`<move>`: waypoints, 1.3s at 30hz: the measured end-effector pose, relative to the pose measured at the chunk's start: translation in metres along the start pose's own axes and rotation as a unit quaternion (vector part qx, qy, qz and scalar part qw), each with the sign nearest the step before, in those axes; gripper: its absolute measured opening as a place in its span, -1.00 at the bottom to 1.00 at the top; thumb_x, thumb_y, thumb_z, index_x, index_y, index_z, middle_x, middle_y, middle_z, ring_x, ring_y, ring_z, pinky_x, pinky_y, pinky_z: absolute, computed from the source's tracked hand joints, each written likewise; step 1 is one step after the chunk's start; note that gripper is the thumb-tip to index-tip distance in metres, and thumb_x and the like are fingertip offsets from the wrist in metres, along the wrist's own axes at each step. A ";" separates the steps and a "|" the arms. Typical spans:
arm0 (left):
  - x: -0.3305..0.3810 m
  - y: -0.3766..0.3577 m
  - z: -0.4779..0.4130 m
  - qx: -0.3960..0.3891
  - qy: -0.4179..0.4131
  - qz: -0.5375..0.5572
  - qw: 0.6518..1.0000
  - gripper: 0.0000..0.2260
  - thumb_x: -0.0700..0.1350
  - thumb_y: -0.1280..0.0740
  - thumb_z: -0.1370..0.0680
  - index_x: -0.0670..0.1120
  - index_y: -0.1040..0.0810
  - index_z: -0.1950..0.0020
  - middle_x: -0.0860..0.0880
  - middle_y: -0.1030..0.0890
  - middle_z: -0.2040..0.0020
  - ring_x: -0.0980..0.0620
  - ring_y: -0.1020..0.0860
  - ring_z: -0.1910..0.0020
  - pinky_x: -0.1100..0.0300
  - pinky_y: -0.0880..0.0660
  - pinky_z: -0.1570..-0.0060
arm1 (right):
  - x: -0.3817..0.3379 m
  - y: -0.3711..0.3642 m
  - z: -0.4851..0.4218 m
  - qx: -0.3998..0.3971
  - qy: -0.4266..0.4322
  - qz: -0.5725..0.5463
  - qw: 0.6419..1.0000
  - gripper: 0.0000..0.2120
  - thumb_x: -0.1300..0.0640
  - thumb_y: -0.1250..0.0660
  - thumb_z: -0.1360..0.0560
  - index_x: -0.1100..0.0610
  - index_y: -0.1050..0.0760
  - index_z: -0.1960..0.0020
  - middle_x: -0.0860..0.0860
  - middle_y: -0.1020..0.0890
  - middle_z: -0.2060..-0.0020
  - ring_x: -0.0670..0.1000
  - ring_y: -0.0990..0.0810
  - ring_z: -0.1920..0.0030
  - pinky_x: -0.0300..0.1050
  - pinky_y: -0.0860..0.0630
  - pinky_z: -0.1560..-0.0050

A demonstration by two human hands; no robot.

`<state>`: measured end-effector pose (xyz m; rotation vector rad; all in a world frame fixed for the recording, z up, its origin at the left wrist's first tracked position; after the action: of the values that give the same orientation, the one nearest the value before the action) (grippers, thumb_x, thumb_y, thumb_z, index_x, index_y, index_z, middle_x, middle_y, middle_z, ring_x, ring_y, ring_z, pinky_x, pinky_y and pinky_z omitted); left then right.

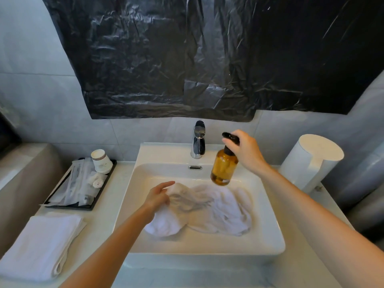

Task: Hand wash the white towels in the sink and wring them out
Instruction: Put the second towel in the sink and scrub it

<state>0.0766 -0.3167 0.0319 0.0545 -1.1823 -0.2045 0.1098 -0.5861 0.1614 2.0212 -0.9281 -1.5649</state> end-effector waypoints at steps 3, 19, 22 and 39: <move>0.001 -0.001 -0.004 -0.001 -0.002 -0.009 1.000 -0.49 -0.49 -0.11 -0.44 0.00 -0.59 -0.14 0.00 -0.63 0.04 0.07 -0.56 0.08 0.28 -0.48 0.16 | 0.003 0.005 -0.031 0.004 -0.027 -0.025 0.999 -0.73 -0.01 -0.29 -0.58 0.13 -0.47 -0.17 0.02 -0.52 0.04 -0.01 -0.50 0.01 -0.17 -0.43 0.09; -0.002 0.005 -0.023 -0.058 -0.018 -0.073 0.996 -0.43 -0.50 -0.11 -0.41 0.04 -0.54 -0.21 0.01 -0.68 -0.02 0.03 -0.62 0.01 0.33 -0.52 0.12 | 0.053 -0.033 -0.110 -0.001 -0.091 0.058 0.994 -0.61 -0.01 -0.28 -0.58 0.17 -0.41 -0.33 0.14 -0.52 -0.20 0.10 -0.51 -0.18 -0.11 -0.48 -0.11; 0.000 0.004 -0.024 -0.061 -0.021 -0.084 0.994 -0.44 -0.49 -0.12 -0.42 0.03 -0.55 -0.22 0.00 -0.68 -0.04 0.10 -0.62 0.02 0.35 -0.51 0.13 | 0.058 -0.040 -0.110 0.004 -0.099 0.048 0.994 -0.63 0.03 -0.29 -0.58 0.18 -0.41 -0.31 0.15 -0.53 -0.18 0.10 -0.51 -0.16 -0.14 -0.46 -0.07; -0.005 0.005 -0.011 -0.059 0.001 -0.051 0.997 -0.39 -0.53 -0.14 -0.39 0.00 -0.43 -0.31 -0.10 -0.59 -0.12 -0.06 -0.54 -0.09 0.27 -0.50 0.12 | 0.041 -0.061 -0.014 0.041 -0.154 -0.112 0.981 -0.97 0.18 -0.27 -0.58 0.13 -0.43 0.00 0.06 -0.55 0.11 0.05 -0.56 0.09 -0.12 -0.55 0.10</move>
<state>0.0853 -0.3115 0.0242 0.0121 -1.1651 -0.3642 0.1441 -0.5751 0.0961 2.0327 -0.9100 -2.0380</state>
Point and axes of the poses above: each hand's wrist, its own z-axis away from the middle knuckle, its own y-axis out of the back of the hand, x = y × z, the point moved 2 cm from there along -z, towards the middle knuckle
